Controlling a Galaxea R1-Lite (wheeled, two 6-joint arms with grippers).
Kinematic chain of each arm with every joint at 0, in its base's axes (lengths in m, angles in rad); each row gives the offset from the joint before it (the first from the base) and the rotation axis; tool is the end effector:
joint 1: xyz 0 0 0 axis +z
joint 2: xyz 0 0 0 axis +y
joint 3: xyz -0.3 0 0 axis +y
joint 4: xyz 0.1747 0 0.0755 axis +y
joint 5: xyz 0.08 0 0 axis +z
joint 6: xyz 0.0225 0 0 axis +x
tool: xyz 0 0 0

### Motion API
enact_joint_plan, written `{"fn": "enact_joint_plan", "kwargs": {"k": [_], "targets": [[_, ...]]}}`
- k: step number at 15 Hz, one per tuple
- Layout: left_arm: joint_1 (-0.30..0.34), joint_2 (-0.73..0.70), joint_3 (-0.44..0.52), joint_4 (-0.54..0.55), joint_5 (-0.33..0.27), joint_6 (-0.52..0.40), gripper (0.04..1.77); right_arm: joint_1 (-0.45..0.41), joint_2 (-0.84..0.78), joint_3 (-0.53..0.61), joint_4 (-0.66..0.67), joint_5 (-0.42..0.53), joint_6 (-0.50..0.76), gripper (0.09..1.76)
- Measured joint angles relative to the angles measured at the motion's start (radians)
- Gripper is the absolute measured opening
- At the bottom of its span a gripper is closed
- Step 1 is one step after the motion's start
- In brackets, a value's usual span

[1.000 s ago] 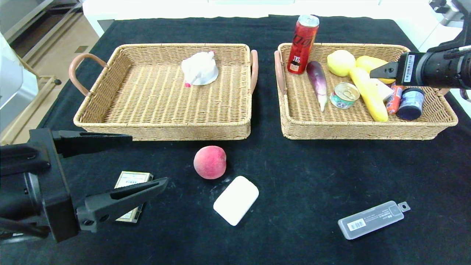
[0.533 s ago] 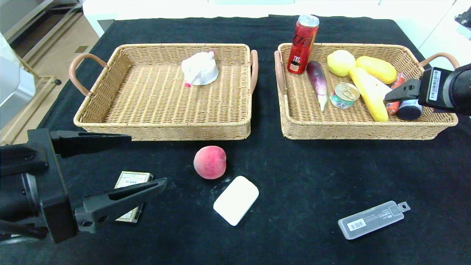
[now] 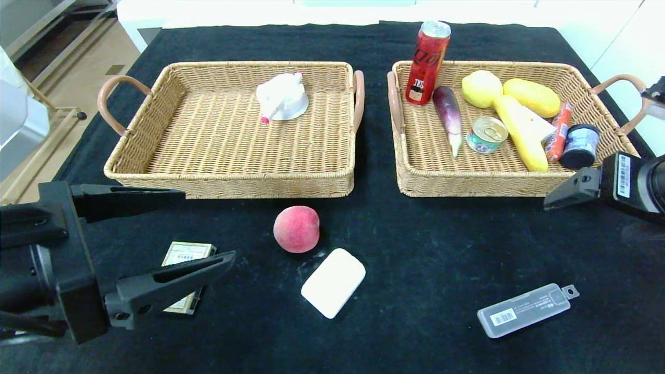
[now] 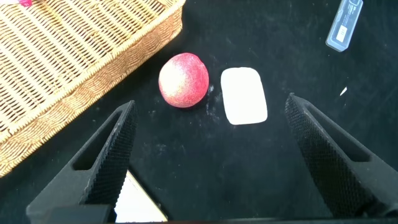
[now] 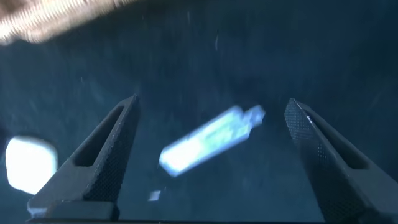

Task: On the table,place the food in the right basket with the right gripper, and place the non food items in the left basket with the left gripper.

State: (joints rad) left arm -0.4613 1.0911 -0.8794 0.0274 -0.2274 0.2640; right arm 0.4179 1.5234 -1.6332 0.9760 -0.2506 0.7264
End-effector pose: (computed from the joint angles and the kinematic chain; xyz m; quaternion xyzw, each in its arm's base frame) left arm 0.1296 -0.0701 0.2791 0.1368 0.0733 -0.3478 0.9246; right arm 0.2007 0.0830 0.3163 0.1926 0.3975 -0.0700 0.8944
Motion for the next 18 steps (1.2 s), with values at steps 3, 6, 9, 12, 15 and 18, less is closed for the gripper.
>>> {"fn": "enact_joint_plan", "kwargs": {"k": [3, 6, 9, 12, 15, 18], "targets": [[0.000, 0.000, 0.001, 0.000, 0.000, 0.000, 1.72, 0.018, -0.009, 0.048, 0.044, 0.085, 0.041, 1.70], [0.000, 0.000, 0.002, 0.000, 0.000, 0.000, 1.72, 0.041, -0.017, 0.131, 0.041, 0.092, 0.091, 1.70], [0.000, 0.000, 0.002, 0.000, 0.000, 0.000, 1.72, 0.070, -0.010, 0.202, -0.004, 0.093, 0.136, 1.70], [0.000, 0.000, 0.003, 0.000, 0.000, 0.000, 1.72, 0.087, 0.002, 0.286, -0.096, 0.098, 0.169, 1.70], [0.000, 0.000, 0.003, 0.000, 0.000, 0.000, 1.72, 0.093, 0.019, 0.317, -0.103, 0.100, 0.180, 1.70], [0.000, 0.000, 0.004, 0.000, -0.001, 0.000, 1.72, 0.095, 0.037, 0.327, -0.106, 0.120, 0.211, 1.70]]}}
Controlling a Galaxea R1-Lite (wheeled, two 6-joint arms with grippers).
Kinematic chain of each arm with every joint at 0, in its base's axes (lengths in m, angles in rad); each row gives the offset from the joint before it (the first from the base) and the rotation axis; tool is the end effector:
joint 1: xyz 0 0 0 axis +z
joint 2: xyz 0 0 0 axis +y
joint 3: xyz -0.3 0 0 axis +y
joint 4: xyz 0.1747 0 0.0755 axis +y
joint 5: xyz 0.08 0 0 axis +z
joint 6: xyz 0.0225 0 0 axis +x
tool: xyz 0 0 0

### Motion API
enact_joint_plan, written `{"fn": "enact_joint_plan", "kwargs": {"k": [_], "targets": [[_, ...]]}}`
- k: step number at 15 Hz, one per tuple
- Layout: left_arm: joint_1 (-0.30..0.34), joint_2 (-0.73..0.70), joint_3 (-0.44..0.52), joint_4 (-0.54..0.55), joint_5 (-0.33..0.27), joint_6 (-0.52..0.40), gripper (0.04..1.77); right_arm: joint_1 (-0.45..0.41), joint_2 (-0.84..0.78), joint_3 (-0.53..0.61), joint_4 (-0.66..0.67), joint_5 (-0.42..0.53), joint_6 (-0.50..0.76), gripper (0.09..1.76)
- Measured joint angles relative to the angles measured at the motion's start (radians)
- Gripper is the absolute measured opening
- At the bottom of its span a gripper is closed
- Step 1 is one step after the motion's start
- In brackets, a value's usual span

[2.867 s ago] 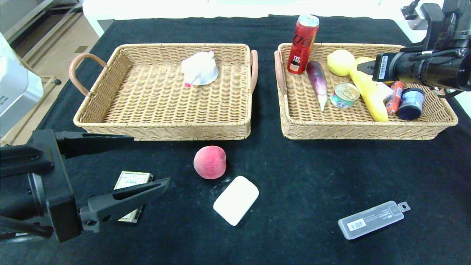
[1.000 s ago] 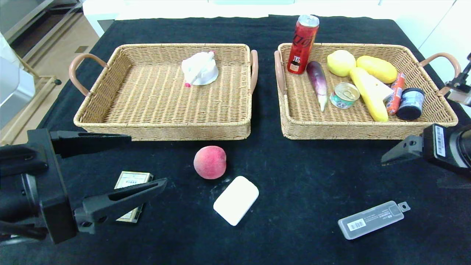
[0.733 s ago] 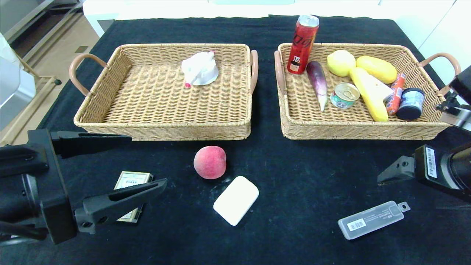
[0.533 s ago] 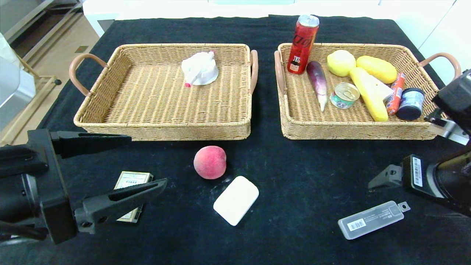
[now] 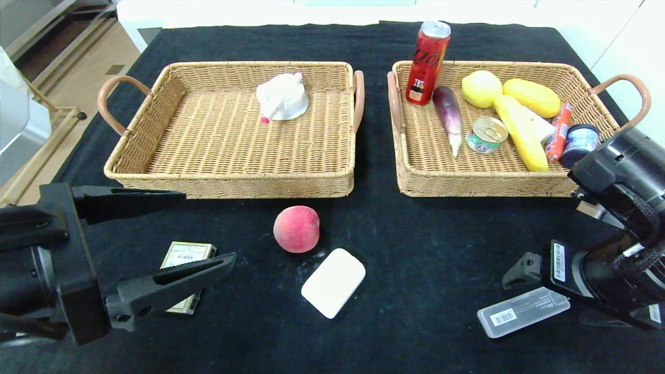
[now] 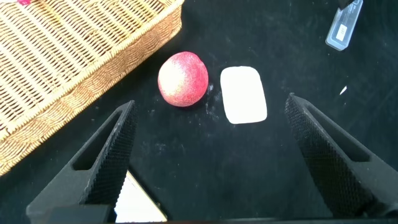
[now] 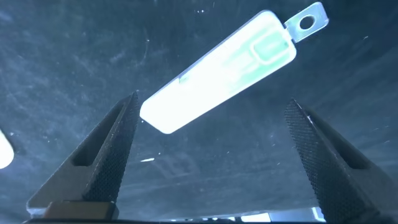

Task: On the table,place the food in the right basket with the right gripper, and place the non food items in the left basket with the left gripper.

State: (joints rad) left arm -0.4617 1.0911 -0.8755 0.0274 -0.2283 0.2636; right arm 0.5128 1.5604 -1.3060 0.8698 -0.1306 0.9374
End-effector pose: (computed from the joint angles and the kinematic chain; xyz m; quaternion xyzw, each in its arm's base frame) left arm 0.1296 -0.0702 0.2780 0.1368 0.0752 -0.3486 0.9242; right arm 0.2011 0.1099 0.2368 0.2249 0.5237 -0.0850 0.8173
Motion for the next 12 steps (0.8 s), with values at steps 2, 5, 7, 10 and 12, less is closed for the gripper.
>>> {"fn": "enact_joint_plan", "kwargs": {"k": [2, 5, 7, 10, 12], "targets": [[0.000, 0.000, 0.001, 0.000, -0.001, 0.000, 1.72, -0.002, 0.016, 0.005, -0.014, 0.000, 0.016, 1.70], [0.000, 0.002, 0.002, 0.000, -0.002, 0.000, 1.72, -0.004, 0.029, 0.037, -0.081, 0.003, 0.027, 1.71], [0.000, 0.002, 0.003, 0.000, -0.002, 0.000, 1.72, -0.005, 0.032, 0.049, -0.087, 0.003, 0.029, 1.71], [0.000, 0.002, 0.003, 0.000, -0.002, 0.000, 1.72, -0.001, 0.035, 0.074, -0.118, -0.002, 0.041, 1.71], [0.000, 0.002, 0.003, 0.000, -0.002, 0.000, 1.72, 0.000, 0.037, 0.095, -0.140, -0.003, 0.040, 1.71]]}}
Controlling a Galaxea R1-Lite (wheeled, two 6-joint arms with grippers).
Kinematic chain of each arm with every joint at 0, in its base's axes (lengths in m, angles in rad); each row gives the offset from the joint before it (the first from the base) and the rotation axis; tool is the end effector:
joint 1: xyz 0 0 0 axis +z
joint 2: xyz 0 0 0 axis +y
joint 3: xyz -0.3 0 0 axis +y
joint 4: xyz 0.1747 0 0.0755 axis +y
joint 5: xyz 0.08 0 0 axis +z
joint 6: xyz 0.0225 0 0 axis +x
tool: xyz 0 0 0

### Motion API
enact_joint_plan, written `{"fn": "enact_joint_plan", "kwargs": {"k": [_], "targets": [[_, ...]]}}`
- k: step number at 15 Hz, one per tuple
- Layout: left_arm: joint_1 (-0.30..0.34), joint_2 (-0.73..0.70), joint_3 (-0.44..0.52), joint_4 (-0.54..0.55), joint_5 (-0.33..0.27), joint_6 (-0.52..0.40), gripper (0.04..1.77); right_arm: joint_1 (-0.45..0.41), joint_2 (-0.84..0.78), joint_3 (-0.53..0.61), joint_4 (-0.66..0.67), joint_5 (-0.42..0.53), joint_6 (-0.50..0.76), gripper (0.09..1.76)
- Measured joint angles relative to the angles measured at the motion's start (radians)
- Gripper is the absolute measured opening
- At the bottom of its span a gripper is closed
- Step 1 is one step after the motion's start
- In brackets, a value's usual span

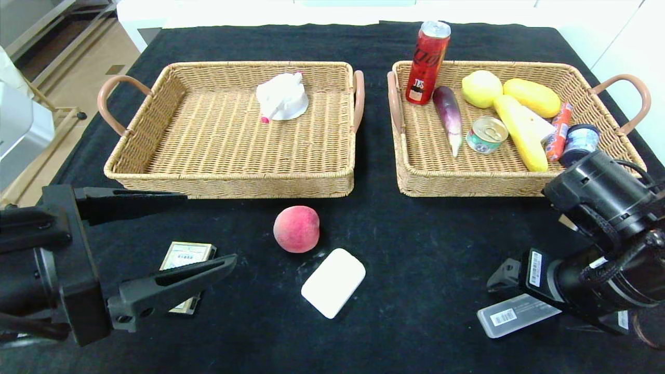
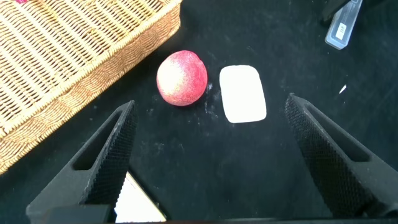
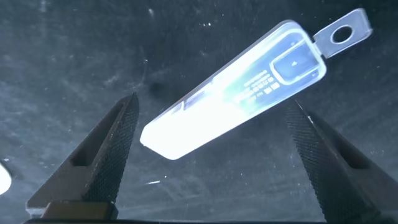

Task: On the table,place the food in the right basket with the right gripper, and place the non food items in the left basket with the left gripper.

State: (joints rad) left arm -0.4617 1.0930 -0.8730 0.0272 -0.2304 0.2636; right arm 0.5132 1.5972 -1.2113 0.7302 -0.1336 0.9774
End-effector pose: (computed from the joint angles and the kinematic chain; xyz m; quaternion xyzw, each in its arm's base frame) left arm 0.1301 -0.0705 0.2770 0.1368 0.0772 -0.3498 0.9236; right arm 0.2133 0.1168 0.2122 0.2425 0.5184 -0.0944 0.8145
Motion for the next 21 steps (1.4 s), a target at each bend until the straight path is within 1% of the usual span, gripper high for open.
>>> {"fn": "enact_joint_plan", "kwargs": {"k": [10, 11, 12, 14, 16, 18, 19, 21], "targets": [[0.000, -0.002, 0.000, 0.000, 0.000, 0.000, 1.72, 0.008, 0.007, 0.024, -0.011, -0.002, -0.001, 1.71], [0.000, -0.002, 0.000, 0.000, 0.000, 0.000, 1.72, 0.008, 0.009, 0.025, -0.011, -0.002, -0.001, 1.60], [0.000, -0.002, 0.000, 0.000, 0.000, 0.000, 1.72, 0.008, 0.009, 0.025, -0.011, -0.002, -0.002, 1.39], [0.000, -0.003, 0.000, 0.000, 0.000, 0.000, 1.72, 0.012, 0.008, 0.025, -0.010, -0.002, -0.002, 1.11], [0.000, -0.004, -0.001, 0.000, 0.001, 0.000, 1.72, 0.012, 0.010, 0.025, -0.011, -0.001, 0.000, 0.87], [0.000, -0.004, -0.001, 0.000, 0.001, 0.000, 1.72, 0.013, 0.010, 0.026, -0.011, 0.000, 0.000, 0.72], [0.000, -0.004, -0.001, 0.000, 0.001, 0.000, 1.72, 0.013, 0.010, 0.025, -0.010, 0.002, 0.000, 0.68], [0.000, -0.004, -0.001, 0.000, 0.001, 0.000, 1.72, 0.013, 0.009, 0.025, -0.010, 0.004, 0.000, 0.68]]}}
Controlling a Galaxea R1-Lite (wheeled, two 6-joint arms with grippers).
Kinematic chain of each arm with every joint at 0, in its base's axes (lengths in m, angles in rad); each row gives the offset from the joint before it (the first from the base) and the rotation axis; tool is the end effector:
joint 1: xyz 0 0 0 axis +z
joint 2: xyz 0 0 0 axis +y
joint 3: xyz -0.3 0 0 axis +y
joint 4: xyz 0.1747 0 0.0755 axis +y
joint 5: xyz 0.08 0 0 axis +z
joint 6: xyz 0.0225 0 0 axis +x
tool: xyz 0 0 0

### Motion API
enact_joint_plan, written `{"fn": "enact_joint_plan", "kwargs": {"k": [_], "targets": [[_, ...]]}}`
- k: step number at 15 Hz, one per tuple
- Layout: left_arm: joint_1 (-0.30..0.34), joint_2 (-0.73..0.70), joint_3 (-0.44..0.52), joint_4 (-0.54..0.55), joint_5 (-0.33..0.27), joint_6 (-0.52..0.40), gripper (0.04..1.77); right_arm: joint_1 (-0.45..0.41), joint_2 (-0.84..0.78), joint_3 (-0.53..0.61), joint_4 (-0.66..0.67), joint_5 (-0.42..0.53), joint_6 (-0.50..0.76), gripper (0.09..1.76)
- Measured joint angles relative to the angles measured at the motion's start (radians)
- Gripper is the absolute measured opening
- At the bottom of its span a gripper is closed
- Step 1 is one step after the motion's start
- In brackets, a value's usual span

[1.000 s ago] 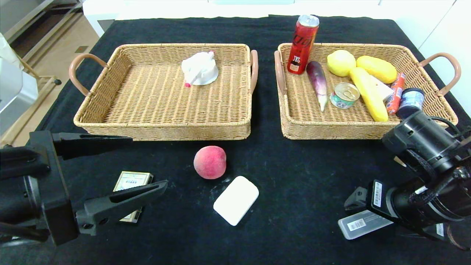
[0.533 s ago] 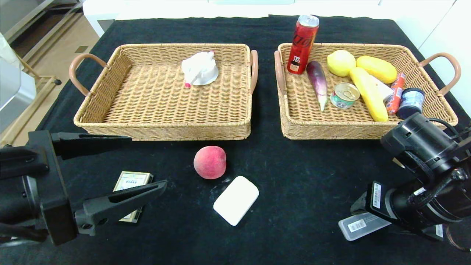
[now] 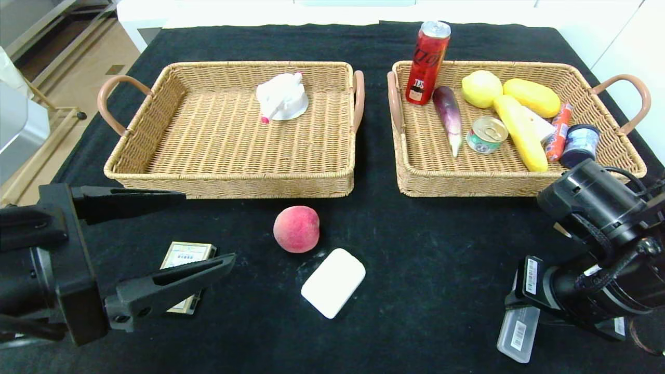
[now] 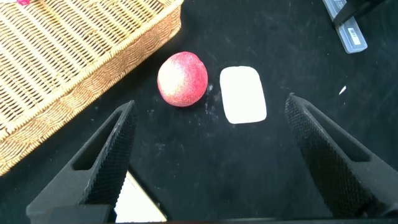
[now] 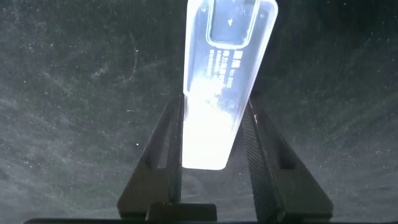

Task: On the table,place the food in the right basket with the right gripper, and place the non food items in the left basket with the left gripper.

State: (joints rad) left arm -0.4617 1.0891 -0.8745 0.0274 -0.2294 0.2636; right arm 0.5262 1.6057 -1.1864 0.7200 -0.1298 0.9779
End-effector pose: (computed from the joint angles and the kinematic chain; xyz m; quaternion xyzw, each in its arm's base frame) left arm 0.1291 -0.0699 0.2780 0.1366 0.0747 -0.3491 0.9241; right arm 0.2121 0.1198 0.2047 0.2344 0.5286 -0.0934 0.8105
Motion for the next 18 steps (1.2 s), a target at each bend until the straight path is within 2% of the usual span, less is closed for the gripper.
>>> {"fn": "enact_joint_plan", "kwargs": {"k": [7, 12, 16, 18], "targets": [[0.000, 0.000, 0.000, 0.000, 0.001, 0.000, 1.72, 0.001, -0.011, 0.000, 0.000, 0.003, -0.014, 0.68], [0.000, -0.001, 0.000, 0.000, -0.001, 0.000, 1.72, 0.040, -0.038, -0.007, -0.041, 0.006, -0.120, 0.68], [0.000, -0.003, 0.000, 0.000, -0.001, 0.000, 1.72, 0.073, -0.070, -0.005, -0.150, 0.129, -0.239, 0.68], [0.000, -0.004, 0.000, 0.000, -0.001, 0.000, 1.72, 0.095, -0.079, -0.010, -0.206, 0.147, -0.285, 0.68]]}}
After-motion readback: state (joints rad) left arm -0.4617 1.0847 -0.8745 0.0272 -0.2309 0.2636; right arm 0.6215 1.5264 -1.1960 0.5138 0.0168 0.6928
